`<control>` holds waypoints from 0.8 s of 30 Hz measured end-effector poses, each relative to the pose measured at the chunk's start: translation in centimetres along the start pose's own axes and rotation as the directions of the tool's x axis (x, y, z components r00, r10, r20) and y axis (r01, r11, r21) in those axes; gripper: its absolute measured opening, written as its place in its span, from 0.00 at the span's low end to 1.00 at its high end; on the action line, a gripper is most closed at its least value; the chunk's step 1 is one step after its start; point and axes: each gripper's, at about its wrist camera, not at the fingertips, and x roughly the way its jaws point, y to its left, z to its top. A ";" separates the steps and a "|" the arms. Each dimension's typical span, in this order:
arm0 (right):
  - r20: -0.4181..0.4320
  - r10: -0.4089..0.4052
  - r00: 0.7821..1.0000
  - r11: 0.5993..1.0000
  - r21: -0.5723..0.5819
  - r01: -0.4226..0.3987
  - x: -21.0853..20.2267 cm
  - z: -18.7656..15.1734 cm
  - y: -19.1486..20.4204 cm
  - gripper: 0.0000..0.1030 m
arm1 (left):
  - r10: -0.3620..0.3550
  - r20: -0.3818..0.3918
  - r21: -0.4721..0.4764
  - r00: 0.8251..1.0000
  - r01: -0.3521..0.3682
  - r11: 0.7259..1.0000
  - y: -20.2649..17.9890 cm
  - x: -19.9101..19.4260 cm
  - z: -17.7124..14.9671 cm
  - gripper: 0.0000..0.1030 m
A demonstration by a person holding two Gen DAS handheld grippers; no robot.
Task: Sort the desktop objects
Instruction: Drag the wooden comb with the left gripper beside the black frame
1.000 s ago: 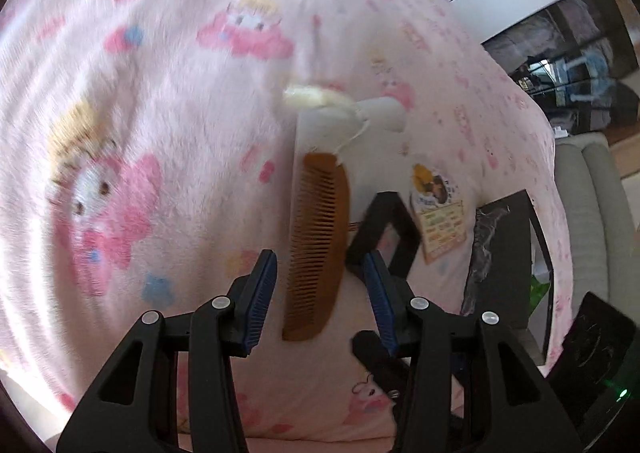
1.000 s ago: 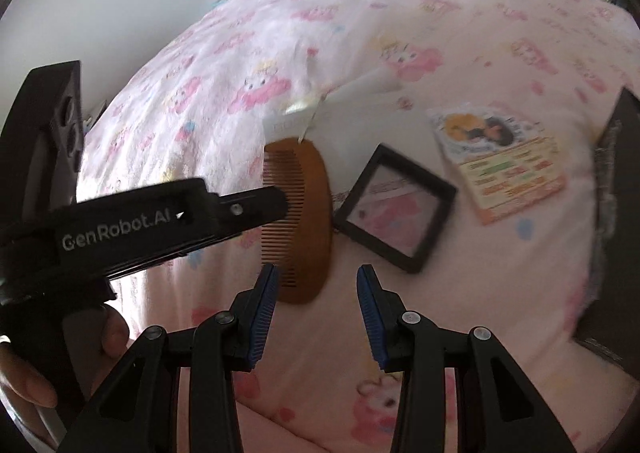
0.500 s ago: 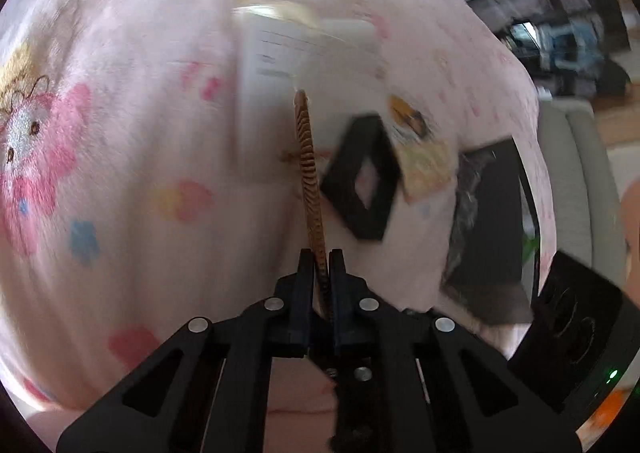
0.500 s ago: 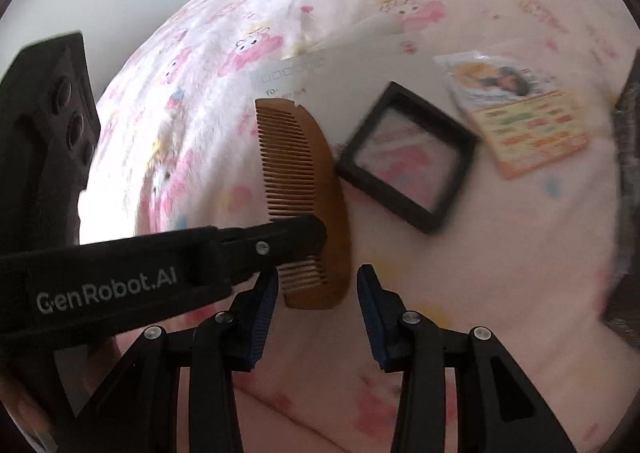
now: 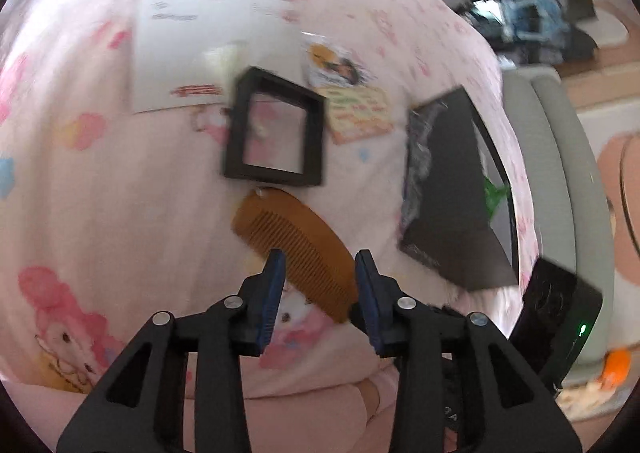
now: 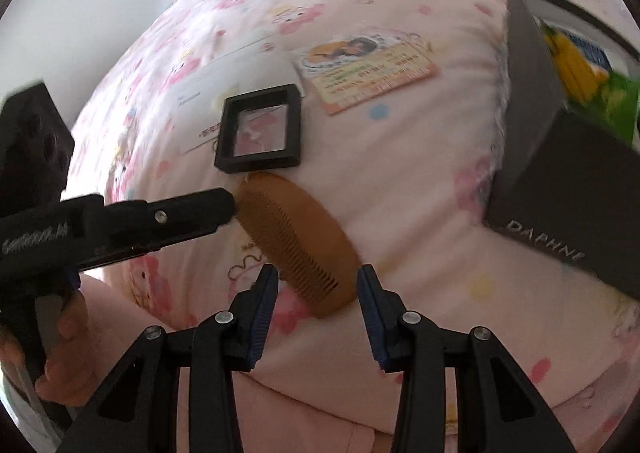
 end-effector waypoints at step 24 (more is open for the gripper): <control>0.060 0.078 0.995 0.980 0.178 -0.088 -0.1 0.2 -4.4 0.38 | 0.131 -0.056 0.064 0.990 -0.127 0.990 -0.4 4.7 0.8 0.45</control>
